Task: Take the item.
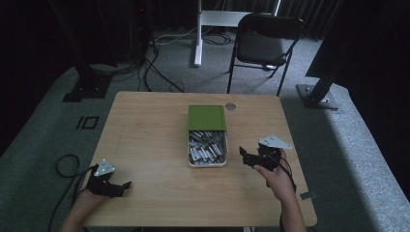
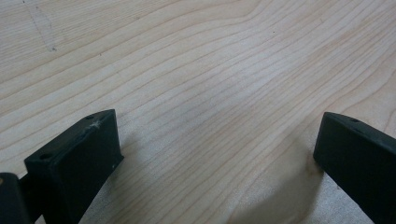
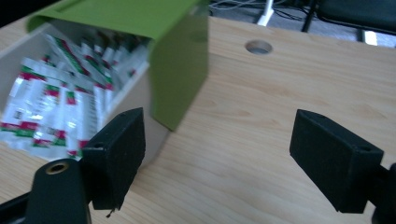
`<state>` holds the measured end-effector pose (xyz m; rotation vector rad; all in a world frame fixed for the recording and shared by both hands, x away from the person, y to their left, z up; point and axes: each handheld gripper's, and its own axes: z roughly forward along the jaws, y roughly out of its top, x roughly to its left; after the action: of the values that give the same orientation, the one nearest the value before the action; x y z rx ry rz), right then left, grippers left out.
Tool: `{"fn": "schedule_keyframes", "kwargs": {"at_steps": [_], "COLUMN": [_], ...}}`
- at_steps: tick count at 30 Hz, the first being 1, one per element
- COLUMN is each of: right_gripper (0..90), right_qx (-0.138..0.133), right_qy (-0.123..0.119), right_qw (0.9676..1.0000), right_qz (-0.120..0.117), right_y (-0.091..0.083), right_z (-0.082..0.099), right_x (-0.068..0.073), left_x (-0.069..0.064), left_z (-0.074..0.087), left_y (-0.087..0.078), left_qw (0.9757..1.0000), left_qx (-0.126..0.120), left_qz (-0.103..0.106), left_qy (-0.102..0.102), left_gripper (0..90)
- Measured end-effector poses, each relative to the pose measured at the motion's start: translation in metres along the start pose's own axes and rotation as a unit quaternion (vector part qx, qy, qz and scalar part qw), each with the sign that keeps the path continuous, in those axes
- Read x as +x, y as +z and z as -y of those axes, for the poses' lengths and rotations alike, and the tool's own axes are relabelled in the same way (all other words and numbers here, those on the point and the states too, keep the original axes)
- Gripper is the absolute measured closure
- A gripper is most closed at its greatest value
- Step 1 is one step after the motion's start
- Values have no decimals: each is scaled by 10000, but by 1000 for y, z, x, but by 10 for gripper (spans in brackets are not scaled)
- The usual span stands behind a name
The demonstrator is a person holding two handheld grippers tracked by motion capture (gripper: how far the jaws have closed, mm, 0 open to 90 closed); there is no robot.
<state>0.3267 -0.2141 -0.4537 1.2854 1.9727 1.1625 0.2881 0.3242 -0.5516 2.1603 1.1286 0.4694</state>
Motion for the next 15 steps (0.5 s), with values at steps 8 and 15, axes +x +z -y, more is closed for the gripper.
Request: {"fn": "schedule_keyframes", "kwargs": {"at_steps": [8, 15], "right_gripper": [187, 200], "right_qx": [-96, -123], "right_qy": [-200, -320], "right_qw": [9994, 9985], "right_qz": [-251, -419], "right_y": [9, 17], "right_z": [-14, -21], "right_x": [22, 40], "left_x": [0, 0], "left_z": [0, 0], "left_y": [0, 0], "left_qw": [10000, 10000], "left_qx": [1, -1], "left_qz": [0, 0], "left_qy": [0, -1], "left_gripper": [14, 14]}}
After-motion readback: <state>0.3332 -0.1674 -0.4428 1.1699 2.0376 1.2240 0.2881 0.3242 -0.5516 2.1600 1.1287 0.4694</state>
